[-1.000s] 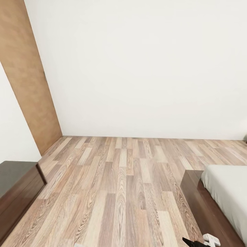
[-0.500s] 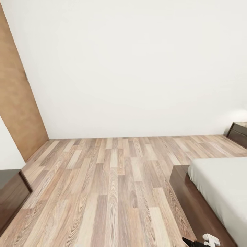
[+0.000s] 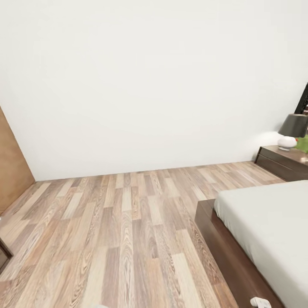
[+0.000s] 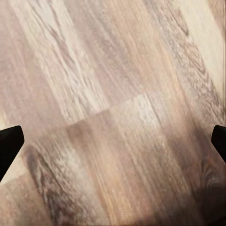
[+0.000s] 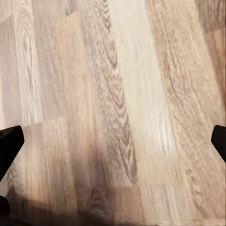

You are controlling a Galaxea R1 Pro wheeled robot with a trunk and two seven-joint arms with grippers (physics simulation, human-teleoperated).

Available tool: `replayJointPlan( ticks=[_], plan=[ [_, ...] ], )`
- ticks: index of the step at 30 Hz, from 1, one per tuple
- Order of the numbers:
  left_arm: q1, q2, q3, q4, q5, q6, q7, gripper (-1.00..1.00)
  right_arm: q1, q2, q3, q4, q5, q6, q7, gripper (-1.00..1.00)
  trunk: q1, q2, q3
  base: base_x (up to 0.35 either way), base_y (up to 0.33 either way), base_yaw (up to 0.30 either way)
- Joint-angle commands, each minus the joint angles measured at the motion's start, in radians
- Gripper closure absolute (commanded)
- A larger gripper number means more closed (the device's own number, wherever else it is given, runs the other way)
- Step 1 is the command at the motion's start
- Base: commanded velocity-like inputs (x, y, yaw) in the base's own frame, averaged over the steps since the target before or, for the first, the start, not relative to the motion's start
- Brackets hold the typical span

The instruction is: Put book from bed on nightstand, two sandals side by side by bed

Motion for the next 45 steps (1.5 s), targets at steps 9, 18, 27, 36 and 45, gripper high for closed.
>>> replayJointPlan(
  ticks=[9,18,27,36,45],
  plan=[
    [0.000,0.000,0.009,0.000,-0.009,-0.002,-0.003,-1.00,-0.001,0.000,-0.005,0.005,0.029,-0.002,0.004,-1.00,0.000,0.000,-0.001,0.000,0.000,-0.188],
    [0.000,0.001,0.010,0.000,-0.006,-0.002,-0.003,-1.00,-0.001,0.000,-0.005,0.005,0.029,-0.001,0.004,-1.00,-0.008,0.014,0.005,0.000,0.000,-0.007],
    [0.000,0.001,0.010,0.000,-0.006,-0.002,-0.002,-1.00,-0.001,-0.001,-0.006,0.005,0.028,-0.001,0.005,-1.00,-0.042,0.077,0.033,0.000,0.000,0.000],
    [0.000,-0.001,0.010,0.000,-0.008,-0.002,-0.003,-1.00,-0.001,-0.001,-0.006,0.005,0.028,-0.001,0.006,-1.00,-0.077,0.140,0.062,0.000,0.000,0.000],
    [0.000,0.000,0.010,0.000,-0.007,-0.002,-0.002,-1.00,-0.001,-0.001,-0.006,0.005,0.029,-0.001,0.006,-1.00,-0.111,0.203,0.090,0.000,0.000,0.000]
  ],
)
